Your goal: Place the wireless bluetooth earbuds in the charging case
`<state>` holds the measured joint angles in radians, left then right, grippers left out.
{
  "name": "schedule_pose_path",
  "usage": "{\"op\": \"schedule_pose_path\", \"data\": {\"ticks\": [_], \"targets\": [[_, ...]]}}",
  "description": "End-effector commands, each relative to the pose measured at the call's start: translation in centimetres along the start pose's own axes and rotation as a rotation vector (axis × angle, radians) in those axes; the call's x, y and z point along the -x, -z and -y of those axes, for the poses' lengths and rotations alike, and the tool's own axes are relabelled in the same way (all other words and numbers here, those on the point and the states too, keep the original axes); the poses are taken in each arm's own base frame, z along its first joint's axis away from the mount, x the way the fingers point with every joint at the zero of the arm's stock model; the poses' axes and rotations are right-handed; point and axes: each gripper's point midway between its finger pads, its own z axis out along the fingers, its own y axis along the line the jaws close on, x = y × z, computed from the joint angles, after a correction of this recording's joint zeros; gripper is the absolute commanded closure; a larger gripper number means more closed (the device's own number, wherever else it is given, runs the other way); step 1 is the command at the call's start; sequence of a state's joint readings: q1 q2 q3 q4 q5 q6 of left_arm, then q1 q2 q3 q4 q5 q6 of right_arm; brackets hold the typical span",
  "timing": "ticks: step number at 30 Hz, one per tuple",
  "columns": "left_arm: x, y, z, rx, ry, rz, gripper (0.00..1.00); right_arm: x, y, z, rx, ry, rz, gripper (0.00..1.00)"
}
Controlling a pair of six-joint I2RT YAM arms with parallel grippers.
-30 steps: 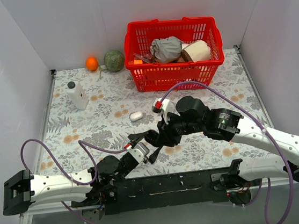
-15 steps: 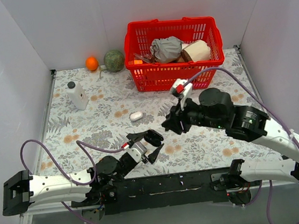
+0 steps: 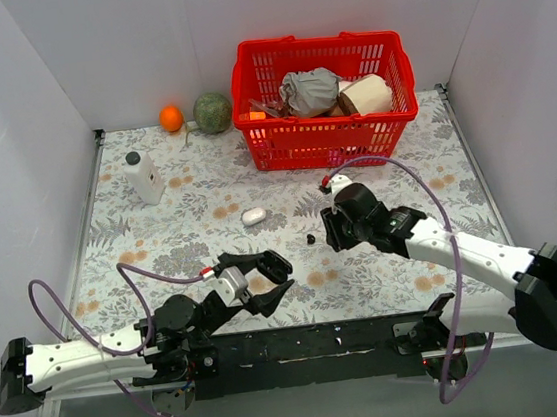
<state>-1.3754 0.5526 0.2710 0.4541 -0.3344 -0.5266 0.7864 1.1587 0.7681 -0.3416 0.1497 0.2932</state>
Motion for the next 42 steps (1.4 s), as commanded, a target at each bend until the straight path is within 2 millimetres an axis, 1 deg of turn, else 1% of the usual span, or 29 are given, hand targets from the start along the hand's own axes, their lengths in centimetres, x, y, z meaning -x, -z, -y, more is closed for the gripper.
{"op": "schedule_pose_path", "data": {"ticks": [1, 2, 4, 5, 7, 8, 10, 11, 13, 18, 19, 20, 23, 28, 31, 32, 36, 38, 41, 42], "targets": [[-2.6, 1.0, 0.9, -0.047, 0.036, -0.107, 1.0, 3.7, -2.2, -1.3, 0.062, -0.041, 0.112, 0.58], [-2.6, 1.1, 0.8, -0.042, 0.04, -0.107, 1.0, 3.1, -3.1, -1.3, 0.071, -0.049, 0.08, 0.57], [-2.7, 1.2, 0.6, -0.033, 0.041, -0.106, 1.0, 3.0, -4.0, -1.2, 0.074, -0.061, 0.067, 0.57], [-2.6, 1.2, 0.6, -0.031, 0.045, -0.105, 1.0, 3.0, -4.9, -0.9, 0.069, -0.071, 0.058, 0.57], [-2.8, 1.3, 0.6, -0.029, 0.048, -0.11, 1.0, 3.0, -5.8, -0.5, 0.063, -0.082, 0.046, 0.57], [-2.8, 1.4, 0.6, -0.029, 0.05, -0.108, 1.0, 2.9, -6.7, -0.2, 0.06, -0.089, 0.025, 0.57], [-2.9, 1.4, 0.5, -0.024, 0.051, -0.108, 1.0, 2.8, -7.6, 0.2, 0.055, -0.093, 0.006, 0.57], [-2.9, 1.5, 0.5, -0.023, 0.053, -0.107, 1.0, 2.5, -8.4, 0.3, 0.055, -0.099, -0.015, 0.57], [-2.9, 1.6, 0.4, -0.02, 0.052, -0.106, 1.0, 2.3, -9.3, 0.5, 0.055, -0.1, -0.032, 0.57], [-3.1, 1.7, 0.3, -0.017, 0.05, -0.107, 1.0, 2.5, -10.1, 0.4, 0.054, -0.099, -0.038, 0.57], [-3.2, 1.7, 0.3, -0.017, 0.051, -0.109, 1.0, 2.2, -10.4, 0.5, 0.05, -0.096, -0.051, 0.57], [-3.4, 1.8, 0.2, -0.012, 0.052, -0.11, 1.0, 2.1, -10.4, 0.0, 0.076, -0.095, -0.061, 0.57], [-3.3, 1.9, 0.2, -0.01, 0.058, -0.106, 1.0, 1.6, -10.8, -0.2, 0.096, -0.082, -0.083, 0.57], [-3.4, 1.9, 0.1, -0.009, 0.054, -0.108, 1.0, 0.5, -11.6, -0.3, 0.109, -0.048, -0.134, 0.59], [-3.5, 1.9, 0.2, -0.014, 0.055, -0.11, 1.0, 0.0, -11.9, -0.6, 0.136, -0.023, -0.159, 0.65], [-3.5, 1.9, 0.3, -0.015, 0.054, -0.112, 1.0, 0.0, -11.8, -0.7, 0.142, -0.02, -0.163, 0.66], [-3.5, 1.9, 0.3, -0.017, 0.055, -0.112, 1.0, 0.0, -11.7, -0.7, 0.147, -0.013, -0.162, 0.75], [-3.5, 1.9, 0.3, -0.018, 0.057, -0.11, 1.0, 0.0, -11.7, -0.7, 0.149, -0.013, -0.162, 0.76], [-3.5, 1.9, 0.4, -0.021, 0.06, -0.11, 1.0, -0.1, -11.6, -0.8, 0.154, -0.012, -0.166, 0.81], [-3.5, 1.9, 0.4, -0.021, 0.06, -0.11, 1.0, -0.2, -11.6, -0.8, 0.155, -0.012, -0.168, 0.87]]}}
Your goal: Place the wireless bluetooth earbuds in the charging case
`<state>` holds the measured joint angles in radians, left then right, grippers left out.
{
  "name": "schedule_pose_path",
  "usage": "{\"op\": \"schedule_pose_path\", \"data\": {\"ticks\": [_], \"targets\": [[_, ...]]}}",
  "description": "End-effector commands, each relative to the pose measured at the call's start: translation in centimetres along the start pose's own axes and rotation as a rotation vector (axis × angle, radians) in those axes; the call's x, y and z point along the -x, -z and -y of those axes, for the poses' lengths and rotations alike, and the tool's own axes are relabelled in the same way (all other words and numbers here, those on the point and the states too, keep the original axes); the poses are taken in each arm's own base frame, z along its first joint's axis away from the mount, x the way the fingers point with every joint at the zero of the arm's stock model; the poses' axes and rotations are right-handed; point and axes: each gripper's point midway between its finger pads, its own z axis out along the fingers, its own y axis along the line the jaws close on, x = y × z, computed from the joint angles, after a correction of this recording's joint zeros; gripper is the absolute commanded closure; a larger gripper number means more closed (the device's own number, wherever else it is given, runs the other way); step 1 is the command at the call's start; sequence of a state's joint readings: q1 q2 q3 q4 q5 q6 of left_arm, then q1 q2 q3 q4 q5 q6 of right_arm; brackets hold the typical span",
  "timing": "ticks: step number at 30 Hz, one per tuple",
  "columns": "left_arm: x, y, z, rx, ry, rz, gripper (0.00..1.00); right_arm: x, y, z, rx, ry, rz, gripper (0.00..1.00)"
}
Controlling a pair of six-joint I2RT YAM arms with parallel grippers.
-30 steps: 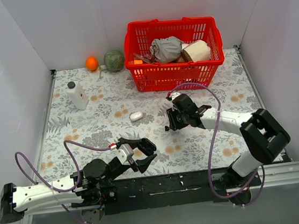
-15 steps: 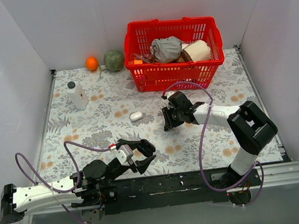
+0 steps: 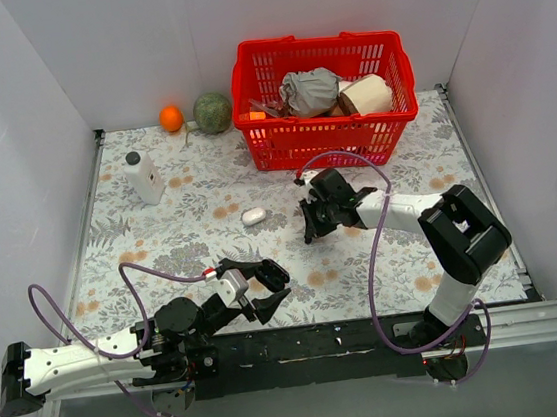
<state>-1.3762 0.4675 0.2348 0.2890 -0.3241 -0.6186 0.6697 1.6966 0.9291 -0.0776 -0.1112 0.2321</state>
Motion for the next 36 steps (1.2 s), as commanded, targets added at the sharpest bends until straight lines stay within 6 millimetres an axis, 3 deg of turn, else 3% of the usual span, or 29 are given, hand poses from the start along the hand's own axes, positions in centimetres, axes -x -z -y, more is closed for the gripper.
{"op": "schedule_pose_path", "data": {"ticks": [1, 3, 6, 7, 9, 10, 13, 18, 20, 21, 27, 29, 30, 36], "targets": [[-0.2, 0.1, 0.1, -0.005, 0.007, 0.001, 1.0, -0.1, 0.0, -0.1, 0.006, 0.019, -0.013, 0.91], [-0.2, 0.1, 0.1, -0.005, 0.006, 0.001, 1.0, 0.3, 0.6, -0.4, 0.015, 0.021, 0.007, 0.99], [0.1, 0.1, 0.1, -0.008, 0.001, 0.008, 1.0, 1.9, 3.4, -1.7, 0.054, 0.048, 0.077, 0.99], [0.2, 0.1, 0.0, -0.005, -0.001, 0.011, 1.0, 3.0, 5.5, -2.4, 0.072, 0.067, 0.128, 0.99], [0.4, 0.1, 0.0, -0.006, -0.009, 0.017, 1.0, 3.9, 7.8, -3.3, 0.101, 0.103, 0.17, 0.99], [0.2, 0.0, 0.1, -0.01, -0.025, 0.012, 1.0, 5.3, 10.3, -4.4, 0.129, 0.133, 0.233, 0.99], [0.4, -0.2, -0.1, -0.007, -0.059, 0.023, 1.0, 5.5, 14.4, -5.7, 0.162, 0.195, 0.266, 0.99], [0.8, -0.7, -0.3, 0.005, -0.096, 0.047, 1.0, 5.7, 19.1, -7.1, 0.193, 0.236, 0.318, 0.99], [0.8, -0.8, -0.3, 0.003, -0.11, 0.057, 1.0, 6.1, 21.0, -8.6, 0.25, 0.272, 0.365, 0.99], [0.8, -0.8, -0.3, 0.003, -0.117, 0.06, 1.0, 6.7, 23.1, -9.4, 0.272, 0.303, 0.421, 0.99], [1.6, -1.4, -0.3, 0.002, -0.161, 0.077, 1.0, 6.8, 29.6, -13.1, 0.322, 0.51, 0.522, 0.99], [1.7, -1.8, 0.0, -0.01, -0.173, 0.078, 1.0, 6.2, 30.0, -13.3, 0.291, 0.551, 0.507, 0.99], [1.5, -2.1, 0.2, -0.017, -0.181, 0.068, 1.0, 5.5, 30.3, -14.5, 0.32, 0.589, 0.491, 0.99], [1.6, -3.3, 0.6, -0.039, -0.183, 0.07, 1.0, 4.1, 31.1, -17.3, 0.316, 0.683, 0.469, 0.99]]}}
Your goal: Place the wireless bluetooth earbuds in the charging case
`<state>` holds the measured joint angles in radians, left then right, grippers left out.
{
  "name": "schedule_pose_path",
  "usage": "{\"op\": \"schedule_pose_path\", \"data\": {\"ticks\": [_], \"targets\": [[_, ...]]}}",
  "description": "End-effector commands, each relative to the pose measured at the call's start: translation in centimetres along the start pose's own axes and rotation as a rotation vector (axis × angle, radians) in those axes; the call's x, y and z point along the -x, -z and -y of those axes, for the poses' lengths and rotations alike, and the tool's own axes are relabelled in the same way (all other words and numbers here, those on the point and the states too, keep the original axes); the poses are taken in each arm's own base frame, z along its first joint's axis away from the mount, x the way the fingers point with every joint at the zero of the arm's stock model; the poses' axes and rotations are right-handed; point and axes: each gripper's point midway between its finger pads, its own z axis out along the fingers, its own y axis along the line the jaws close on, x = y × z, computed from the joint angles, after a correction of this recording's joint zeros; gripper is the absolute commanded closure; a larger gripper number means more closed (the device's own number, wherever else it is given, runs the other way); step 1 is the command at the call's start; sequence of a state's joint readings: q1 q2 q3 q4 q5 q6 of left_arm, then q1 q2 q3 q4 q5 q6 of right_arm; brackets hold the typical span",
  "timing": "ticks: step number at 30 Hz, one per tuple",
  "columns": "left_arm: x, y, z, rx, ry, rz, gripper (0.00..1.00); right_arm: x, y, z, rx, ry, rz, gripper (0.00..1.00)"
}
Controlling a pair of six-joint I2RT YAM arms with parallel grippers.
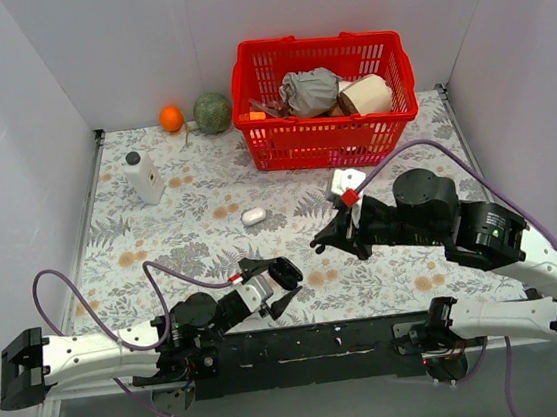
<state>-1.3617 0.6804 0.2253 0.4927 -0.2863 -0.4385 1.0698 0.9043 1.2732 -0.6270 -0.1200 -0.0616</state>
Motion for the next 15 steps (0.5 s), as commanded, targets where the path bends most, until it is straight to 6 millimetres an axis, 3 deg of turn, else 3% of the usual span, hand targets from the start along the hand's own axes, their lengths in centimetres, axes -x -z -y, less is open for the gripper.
{"op": "schedule_pose_path", "data": {"ticks": [1, 6, 15], "targets": [[2.8, -1.2, -0.2, -0.006, -0.001, 0.077, 1.0, -0.4, -0.2, -0.3, -0.062, 0.077, -0.065, 0.99], [3.0, -1.8, -0.4, 0.002, 0.008, 0.086, 1.0, -0.9, -1.8, -2.0, -0.072, 0.099, -0.105, 0.99], [2.6, -2.1, -0.3, 0.001, 0.009, 0.084, 1.0, -1.1, -4.2, -1.7, -0.162, -0.029, -0.086, 0.99]]}}
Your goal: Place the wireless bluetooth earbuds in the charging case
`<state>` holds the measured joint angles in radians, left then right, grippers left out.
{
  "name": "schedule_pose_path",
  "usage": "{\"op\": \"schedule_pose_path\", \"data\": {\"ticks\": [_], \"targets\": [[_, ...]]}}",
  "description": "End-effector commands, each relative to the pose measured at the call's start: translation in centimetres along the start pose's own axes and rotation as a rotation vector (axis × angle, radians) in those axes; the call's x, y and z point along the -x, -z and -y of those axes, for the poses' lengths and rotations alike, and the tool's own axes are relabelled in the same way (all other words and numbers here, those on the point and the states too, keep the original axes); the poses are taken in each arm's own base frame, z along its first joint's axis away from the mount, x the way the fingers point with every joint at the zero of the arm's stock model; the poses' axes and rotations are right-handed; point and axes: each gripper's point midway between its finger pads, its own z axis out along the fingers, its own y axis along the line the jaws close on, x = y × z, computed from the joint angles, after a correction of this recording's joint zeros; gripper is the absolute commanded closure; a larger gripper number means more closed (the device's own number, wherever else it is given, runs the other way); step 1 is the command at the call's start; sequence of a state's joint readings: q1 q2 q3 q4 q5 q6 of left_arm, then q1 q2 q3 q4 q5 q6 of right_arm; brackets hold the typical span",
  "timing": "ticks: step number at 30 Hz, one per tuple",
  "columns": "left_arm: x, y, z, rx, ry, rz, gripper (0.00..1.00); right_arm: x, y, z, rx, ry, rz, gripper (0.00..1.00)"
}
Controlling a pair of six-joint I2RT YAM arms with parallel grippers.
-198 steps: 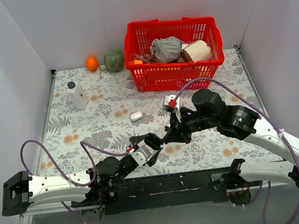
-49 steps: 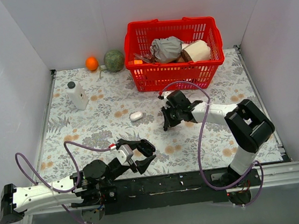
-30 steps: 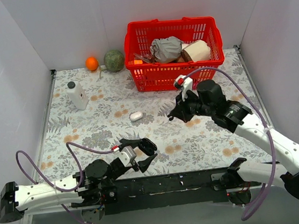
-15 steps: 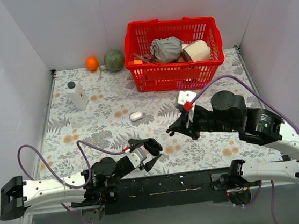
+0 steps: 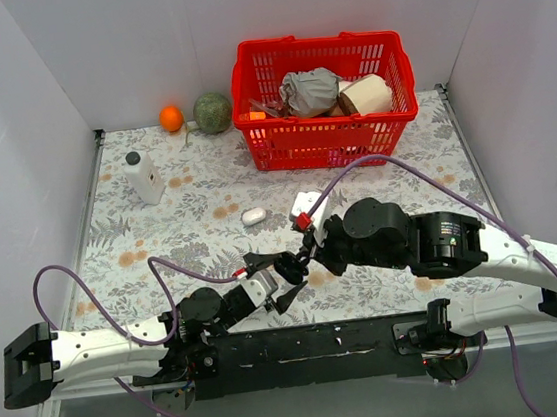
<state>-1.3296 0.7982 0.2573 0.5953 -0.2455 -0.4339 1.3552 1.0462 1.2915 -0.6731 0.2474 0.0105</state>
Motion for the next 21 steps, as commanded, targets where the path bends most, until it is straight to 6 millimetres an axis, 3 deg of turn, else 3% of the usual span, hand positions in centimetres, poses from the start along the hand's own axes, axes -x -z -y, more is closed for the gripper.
{"op": "schedule_pose_path", "data": {"ticks": [1, 10, 21], "targets": [[2.0, -0.4, -0.3, 0.006, 0.014, 0.061, 1.0, 2.1, -0.4, 0.5, -0.055, -0.082, 0.077, 0.99], [2.1, -0.6, -0.2, -0.001, 0.024, 0.062, 1.0, 0.7, -2.5, -0.7, -0.017, -0.068, 0.043, 0.99], [2.1, -0.8, 0.2, -0.016, 0.035, 0.059, 1.0, -0.1, -4.2, -0.5, -0.05, -0.06, 0.001, 0.99]]}}
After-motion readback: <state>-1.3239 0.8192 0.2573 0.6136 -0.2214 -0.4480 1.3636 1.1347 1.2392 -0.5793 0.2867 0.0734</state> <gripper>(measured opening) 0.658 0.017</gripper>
